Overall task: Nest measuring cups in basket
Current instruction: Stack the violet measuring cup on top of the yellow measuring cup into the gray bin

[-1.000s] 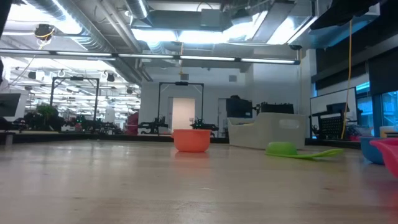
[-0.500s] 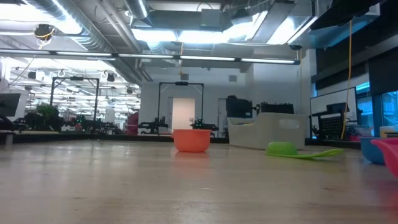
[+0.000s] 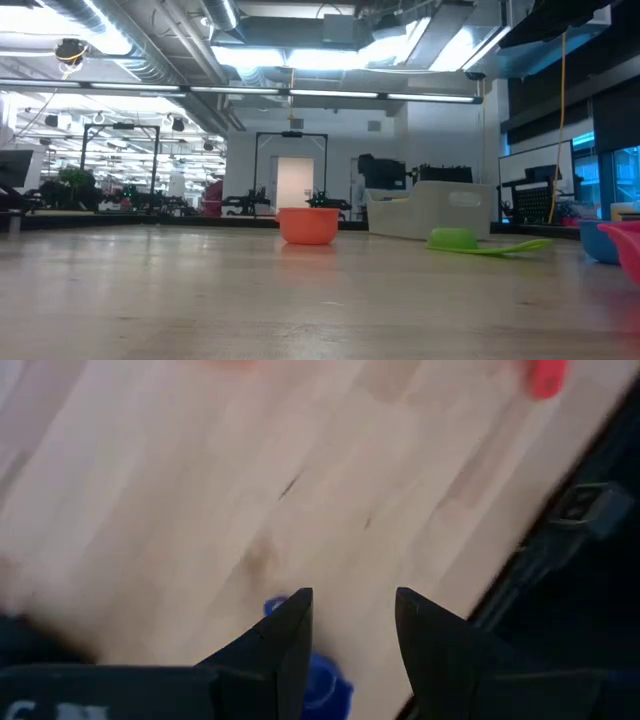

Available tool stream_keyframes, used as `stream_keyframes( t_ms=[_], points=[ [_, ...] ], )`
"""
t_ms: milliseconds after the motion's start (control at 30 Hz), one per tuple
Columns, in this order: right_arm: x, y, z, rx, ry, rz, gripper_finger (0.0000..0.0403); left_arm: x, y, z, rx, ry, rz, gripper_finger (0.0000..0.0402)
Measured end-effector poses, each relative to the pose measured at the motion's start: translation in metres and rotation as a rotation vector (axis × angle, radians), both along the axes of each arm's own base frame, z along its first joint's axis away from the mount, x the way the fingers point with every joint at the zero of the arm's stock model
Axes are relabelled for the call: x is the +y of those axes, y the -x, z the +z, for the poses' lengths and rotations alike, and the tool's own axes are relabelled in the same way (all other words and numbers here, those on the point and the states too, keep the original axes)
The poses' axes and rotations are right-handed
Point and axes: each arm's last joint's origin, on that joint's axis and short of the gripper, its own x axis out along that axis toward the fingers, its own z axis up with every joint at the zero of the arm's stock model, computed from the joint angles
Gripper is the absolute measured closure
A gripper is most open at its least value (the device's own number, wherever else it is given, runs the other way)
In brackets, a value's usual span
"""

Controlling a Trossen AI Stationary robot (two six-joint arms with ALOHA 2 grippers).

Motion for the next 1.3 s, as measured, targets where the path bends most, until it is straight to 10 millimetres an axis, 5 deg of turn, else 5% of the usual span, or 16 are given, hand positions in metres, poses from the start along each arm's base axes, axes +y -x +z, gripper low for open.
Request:
stream_keyframes(
  t_ms=[400, 800, 1300],
  points=[
    [0.000, 0.000, 0.000, 0.000, 0.001, 0.000, 0.0219, -0.033, 0.043, -0.077, 0.387, 0.032, 0.067, 0.0264],
    [0.000, 0.000, 0.000, 0.000, 0.001, 0.000, 0.0219, -0.046, 0.063, -0.123, 0.435, 0.036, 0.001, 0.0264],
    [0.000, 0.000, 0.000, 0.000, 0.001, 0.000, 0.0219, -0.006, 0.100, -0.145, 0.262, 0.184, 0.115, 0.0264]
  ],
)
